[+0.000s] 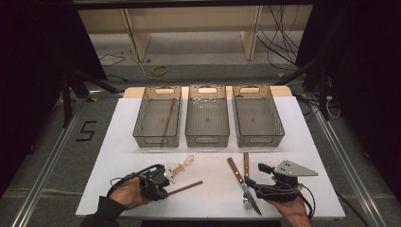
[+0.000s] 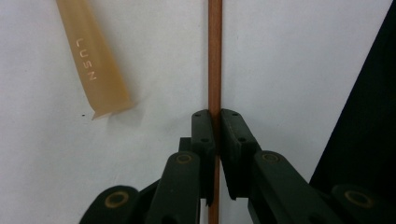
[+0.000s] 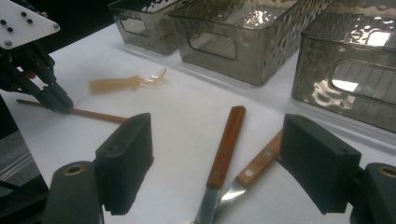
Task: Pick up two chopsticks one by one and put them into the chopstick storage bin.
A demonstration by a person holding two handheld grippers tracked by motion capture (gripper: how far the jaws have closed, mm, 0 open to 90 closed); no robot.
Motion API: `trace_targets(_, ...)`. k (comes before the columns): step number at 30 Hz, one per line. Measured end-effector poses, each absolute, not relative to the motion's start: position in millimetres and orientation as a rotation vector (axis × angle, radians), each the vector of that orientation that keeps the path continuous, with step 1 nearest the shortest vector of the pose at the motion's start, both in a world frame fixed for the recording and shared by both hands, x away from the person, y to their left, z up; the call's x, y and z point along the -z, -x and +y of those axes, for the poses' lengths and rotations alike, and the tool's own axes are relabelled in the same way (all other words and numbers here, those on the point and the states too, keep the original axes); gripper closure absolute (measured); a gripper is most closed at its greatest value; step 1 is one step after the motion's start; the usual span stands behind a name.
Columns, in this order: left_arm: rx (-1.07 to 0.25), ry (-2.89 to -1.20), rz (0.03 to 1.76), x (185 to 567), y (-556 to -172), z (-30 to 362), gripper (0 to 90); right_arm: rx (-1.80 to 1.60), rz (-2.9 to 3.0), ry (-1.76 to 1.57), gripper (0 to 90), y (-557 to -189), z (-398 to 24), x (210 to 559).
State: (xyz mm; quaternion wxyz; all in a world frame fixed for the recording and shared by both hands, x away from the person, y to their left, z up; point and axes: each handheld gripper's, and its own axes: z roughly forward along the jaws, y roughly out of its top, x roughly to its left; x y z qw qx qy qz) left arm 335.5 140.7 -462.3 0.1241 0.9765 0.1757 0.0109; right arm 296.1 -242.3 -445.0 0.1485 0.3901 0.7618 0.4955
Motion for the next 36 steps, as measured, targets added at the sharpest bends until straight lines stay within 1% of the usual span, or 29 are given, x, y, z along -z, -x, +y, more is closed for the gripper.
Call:
trace_targets(2,-0.046,-2.843,0.513,461.8,-336.0,141.1,84.0,-1.424,2.190,-1.123,26.6,-295.9,-242.3,444.9)
trace_targets(3,-0.060,-2.819,0.543,462.1,-335.7,140.9,84.1,-1.427,2.189,-1.123,26.6,-295.9,-242.2,444.9)
trace_targets(5,-0.054,-2.829,0.521,459.1,-337.3,142.6,84.1,-1.427,2.189,-1.124,26.6,-295.8,-242.3,444.9)
trace_targets(9,-0.089,-2.774,0.549,452.5,-337.8,145.1,84.1,-1.425,2.188,-1.123,26.6,-296.1,-242.7,445.1)
trace_targets(21,-0.118,-2.588,0.631,428.0,-347.4,159.6,84.1,-1.425,2.186,-1.125,26.6,-296.4,-242.9,445.7)
trace_targets(29,-0.117,-2.525,0.675,425.1,-353.8,165.4,84.1,-1.426,2.187,-1.130,26.6,-296.4,-242.9,445.8)
trace_targets(36,-0.153,-2.451,0.716,414.9,-360.6,169.4,84.1,-1.427,2.186,-1.132,26.6,-296.6,-243.1,445.8)
